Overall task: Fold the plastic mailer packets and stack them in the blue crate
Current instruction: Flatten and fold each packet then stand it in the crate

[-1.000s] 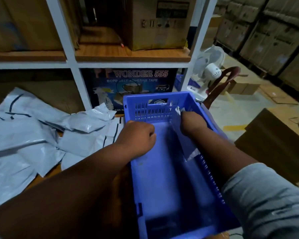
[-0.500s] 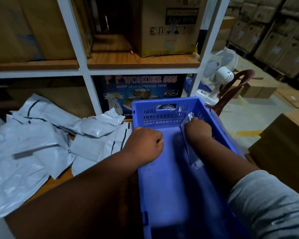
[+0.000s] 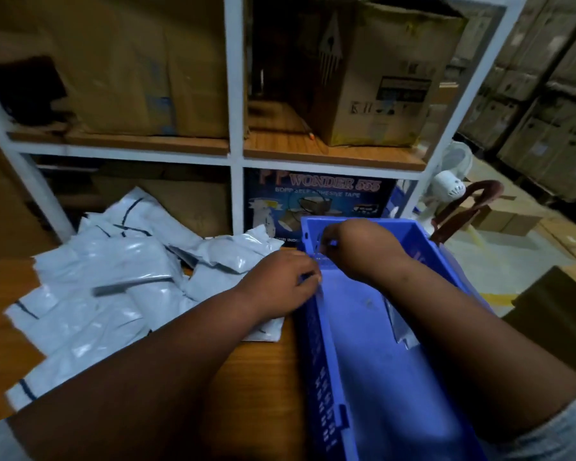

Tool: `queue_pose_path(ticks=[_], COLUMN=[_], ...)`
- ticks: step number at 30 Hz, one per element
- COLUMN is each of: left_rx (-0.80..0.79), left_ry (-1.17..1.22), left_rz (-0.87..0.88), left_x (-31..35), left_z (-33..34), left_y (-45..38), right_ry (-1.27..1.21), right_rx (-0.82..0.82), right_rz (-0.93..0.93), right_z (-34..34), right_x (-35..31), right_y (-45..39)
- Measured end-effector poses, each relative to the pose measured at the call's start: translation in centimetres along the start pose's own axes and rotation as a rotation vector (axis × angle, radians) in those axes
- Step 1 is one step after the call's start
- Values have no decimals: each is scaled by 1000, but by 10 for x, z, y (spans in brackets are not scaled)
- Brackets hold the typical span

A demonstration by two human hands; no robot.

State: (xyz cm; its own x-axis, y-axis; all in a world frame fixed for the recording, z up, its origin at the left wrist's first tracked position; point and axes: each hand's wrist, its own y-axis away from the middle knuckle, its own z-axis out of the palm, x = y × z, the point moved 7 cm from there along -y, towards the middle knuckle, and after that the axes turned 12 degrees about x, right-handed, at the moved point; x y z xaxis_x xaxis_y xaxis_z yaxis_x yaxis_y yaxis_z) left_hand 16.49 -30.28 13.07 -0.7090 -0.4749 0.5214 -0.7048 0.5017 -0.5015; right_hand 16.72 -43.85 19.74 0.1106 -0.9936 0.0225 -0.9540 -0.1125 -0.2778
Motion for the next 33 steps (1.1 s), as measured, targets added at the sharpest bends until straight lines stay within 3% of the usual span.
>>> queue_pose_path(ticks=[7,16,21,26,33], left_rx=[39,60,80,90,133], left_ry=[-137,-417,-700,-595,-409], left_rz=[-153,-456,-653,-771,-849], left_x=[-75,-191,-240,-263,-288], left_z=[-91,-160,-207,-210,-195], left_y=[92,281,355,359,362], right_ry=[-44,-190,-339,-492,-697], right_rx=[-23,-294,-436,-349,-300], right_rz=[-185,-281,-132,6,313], right_z=[23,143,189,205,206], right_x=[-150,-314,-349,-366,-332], right_y=[-11,32,54,67,66])
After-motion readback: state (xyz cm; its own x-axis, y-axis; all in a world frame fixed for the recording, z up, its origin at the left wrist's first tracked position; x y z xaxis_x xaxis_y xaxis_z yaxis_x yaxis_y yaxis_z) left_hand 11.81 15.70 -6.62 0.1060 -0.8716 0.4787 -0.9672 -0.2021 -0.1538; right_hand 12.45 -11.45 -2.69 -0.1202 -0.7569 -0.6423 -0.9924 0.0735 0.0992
